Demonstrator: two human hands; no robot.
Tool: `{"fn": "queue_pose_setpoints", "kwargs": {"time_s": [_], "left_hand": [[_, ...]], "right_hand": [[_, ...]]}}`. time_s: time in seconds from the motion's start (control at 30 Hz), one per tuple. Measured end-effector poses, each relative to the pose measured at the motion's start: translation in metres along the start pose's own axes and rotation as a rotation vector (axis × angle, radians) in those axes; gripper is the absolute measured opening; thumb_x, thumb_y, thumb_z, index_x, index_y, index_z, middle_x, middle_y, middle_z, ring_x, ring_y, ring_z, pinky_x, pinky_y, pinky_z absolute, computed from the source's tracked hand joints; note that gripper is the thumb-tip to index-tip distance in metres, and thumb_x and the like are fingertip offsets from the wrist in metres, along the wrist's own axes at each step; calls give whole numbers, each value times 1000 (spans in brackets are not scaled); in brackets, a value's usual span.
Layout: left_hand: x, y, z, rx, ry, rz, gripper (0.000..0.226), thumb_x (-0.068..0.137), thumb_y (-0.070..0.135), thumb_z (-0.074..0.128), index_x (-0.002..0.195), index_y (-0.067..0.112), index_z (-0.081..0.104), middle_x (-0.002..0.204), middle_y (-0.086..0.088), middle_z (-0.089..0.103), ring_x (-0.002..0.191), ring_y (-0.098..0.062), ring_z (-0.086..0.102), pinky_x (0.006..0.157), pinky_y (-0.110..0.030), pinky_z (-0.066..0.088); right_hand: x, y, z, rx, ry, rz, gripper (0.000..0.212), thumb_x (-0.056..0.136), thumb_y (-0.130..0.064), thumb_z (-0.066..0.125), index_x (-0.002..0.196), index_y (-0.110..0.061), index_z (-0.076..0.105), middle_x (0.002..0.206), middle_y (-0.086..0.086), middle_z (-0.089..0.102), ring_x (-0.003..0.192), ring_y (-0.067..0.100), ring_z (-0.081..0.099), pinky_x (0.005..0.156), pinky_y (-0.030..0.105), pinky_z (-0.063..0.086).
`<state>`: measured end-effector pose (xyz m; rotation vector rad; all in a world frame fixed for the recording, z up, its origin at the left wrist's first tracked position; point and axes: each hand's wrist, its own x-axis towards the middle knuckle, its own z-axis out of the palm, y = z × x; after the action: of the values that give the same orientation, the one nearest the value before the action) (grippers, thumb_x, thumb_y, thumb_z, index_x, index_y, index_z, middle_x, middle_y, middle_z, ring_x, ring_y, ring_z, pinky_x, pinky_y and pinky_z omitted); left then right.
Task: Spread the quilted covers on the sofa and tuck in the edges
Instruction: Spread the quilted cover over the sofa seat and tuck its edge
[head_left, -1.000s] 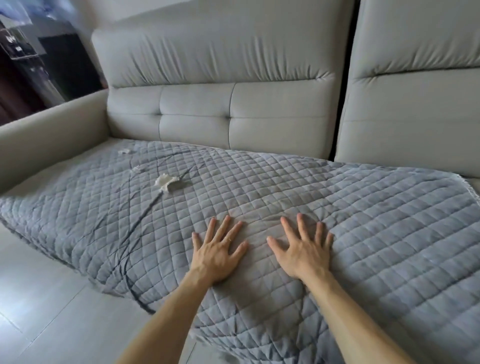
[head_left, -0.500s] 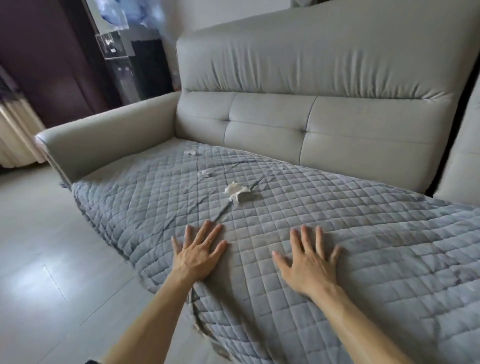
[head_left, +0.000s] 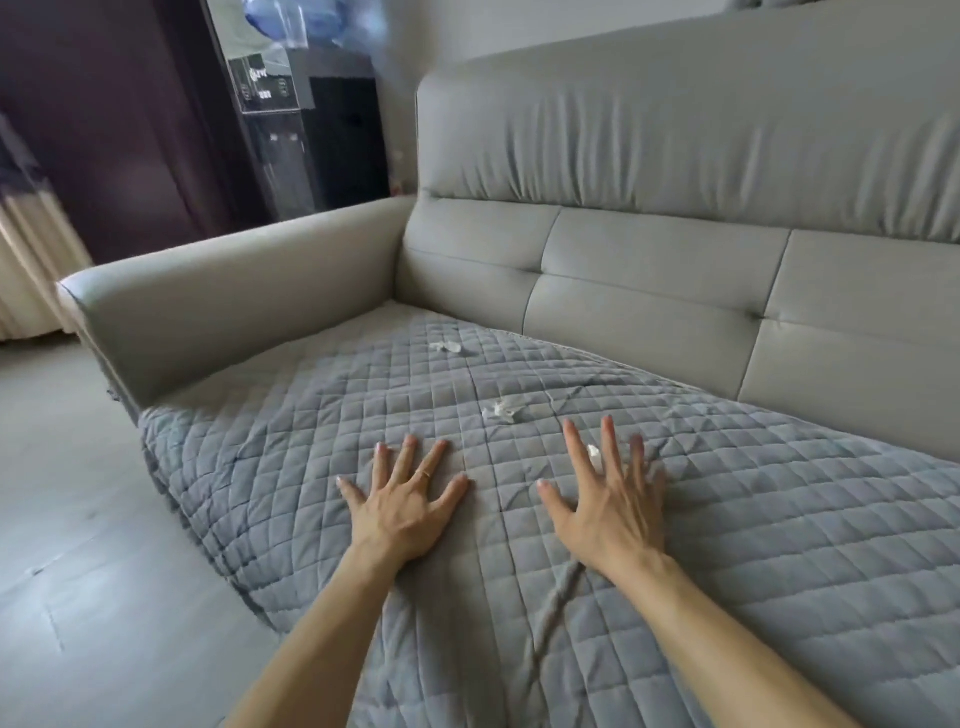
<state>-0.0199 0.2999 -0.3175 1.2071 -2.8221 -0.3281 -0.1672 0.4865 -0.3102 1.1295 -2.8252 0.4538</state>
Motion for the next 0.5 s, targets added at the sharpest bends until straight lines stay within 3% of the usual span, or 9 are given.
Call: {"fn": "queue_pose_setpoints", "kwargs": {"time_s": [0.03,0.1,0.17,0.23,0.3,0.37,0.5], "left_hand": [[16,-5,-3,2,17,1,76,81,85,10,149,53,-2,163,11,-6,149,-23,-14,110,-70,-9],[48,-7,-5,-13,73,73,80,81,85,15,151,48,0,164,6,1,150,-24,-7,115,-64,-3],[72,6,-6,-75,159,238,76,85,80,27,151,48,7,163,4,12,150,-21,6,120,-52,9],[93,26,-4,-121,227,431,68,88,73,38,149,48,21,158,7,26,144,-18,25,117,-41,25],[108,48,2,-122,238,552,53,91,67,42,139,45,42,145,11,44,129,-17,43,107,-36,37],[114,62,6,-94,267,610,39,93,61,43,118,36,61,120,10,59,109,-18,53,94,-33,43],[120,66,0,-118,134,594,39,98,56,37,86,22,52,92,1,65,91,-22,60,72,-34,48]], "right_hand": [[15,-4,4,10,-8,20,71,96,-64,26,155,-39,-3,163,4,-12,149,37,-1,119,54,5],[39,-8,14,23,58,81,55,99,-51,34,150,-31,30,159,7,26,140,35,28,113,48,27],[46,-10,21,32,205,95,32,97,-42,46,120,-24,59,126,7,57,113,32,50,91,43,43],[50,-10,28,25,317,71,20,94,-38,54,93,-19,59,98,7,60,90,33,58,72,39,45],[54,-8,27,-12,313,58,22,94,-37,53,84,-18,54,87,7,60,81,33,60,64,37,44],[62,-9,20,-47,240,101,27,98,-41,42,85,-20,53,90,4,63,86,30,62,64,36,42],[92,-12,3,-136,36,217,45,101,-45,31,101,-17,67,107,9,70,102,33,65,77,36,47]]}}
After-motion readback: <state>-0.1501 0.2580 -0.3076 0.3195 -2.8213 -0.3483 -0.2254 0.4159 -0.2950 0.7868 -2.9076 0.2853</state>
